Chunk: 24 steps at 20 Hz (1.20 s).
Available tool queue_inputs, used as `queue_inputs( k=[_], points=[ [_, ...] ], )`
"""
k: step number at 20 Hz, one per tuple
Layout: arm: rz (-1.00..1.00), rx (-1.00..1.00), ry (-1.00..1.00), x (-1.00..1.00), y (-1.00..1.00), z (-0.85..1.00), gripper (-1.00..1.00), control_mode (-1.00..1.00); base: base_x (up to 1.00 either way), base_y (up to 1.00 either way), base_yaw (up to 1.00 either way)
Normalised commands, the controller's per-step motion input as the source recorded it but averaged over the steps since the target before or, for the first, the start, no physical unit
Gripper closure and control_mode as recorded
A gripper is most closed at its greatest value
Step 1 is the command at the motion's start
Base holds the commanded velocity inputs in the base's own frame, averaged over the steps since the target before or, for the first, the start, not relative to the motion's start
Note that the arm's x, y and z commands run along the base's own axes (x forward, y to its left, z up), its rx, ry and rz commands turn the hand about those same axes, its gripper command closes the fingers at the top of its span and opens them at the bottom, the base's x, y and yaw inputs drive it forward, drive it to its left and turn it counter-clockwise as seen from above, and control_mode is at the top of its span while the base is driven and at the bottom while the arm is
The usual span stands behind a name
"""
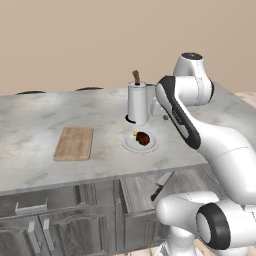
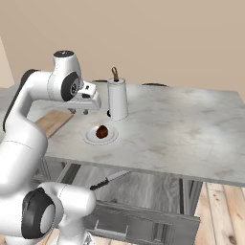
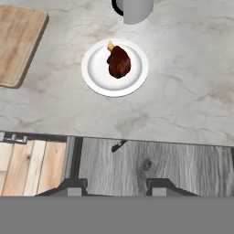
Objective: Pick up the knife from the drawer and place it on the cutting board. Then place the meat from the plate to the cutting board.
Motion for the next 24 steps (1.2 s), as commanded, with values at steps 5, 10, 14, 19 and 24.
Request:
queue_inputs(
  k=[5, 10, 14, 19, 24],
  points=[
    [0.00, 0.00, 0.00, 0.00, 0.00, -0.01, -1.00, -1.00, 0.00, 0.00, 0.00],
    [0.00, 0.00, 0.00, 0.00, 0.00, 0.00, -1.00, -1.00, 0.00, 0.00, 0.00],
    [0.00, 0.00, 0.00, 0.00, 0.00, 0.00, -1.00, 1.00, 0.00, 0.00, 0.00],
    [0.00, 0.00, 0.00, 0.00, 0.00, 0.00, -1.00, 1.00, -0.12, 0.25, 0.00],
    [0.00, 0.00, 0.00, 0.00, 0.00, 0.00, -1.00, 1.00, -0.05, 0.48, -0.02]
  ],
)
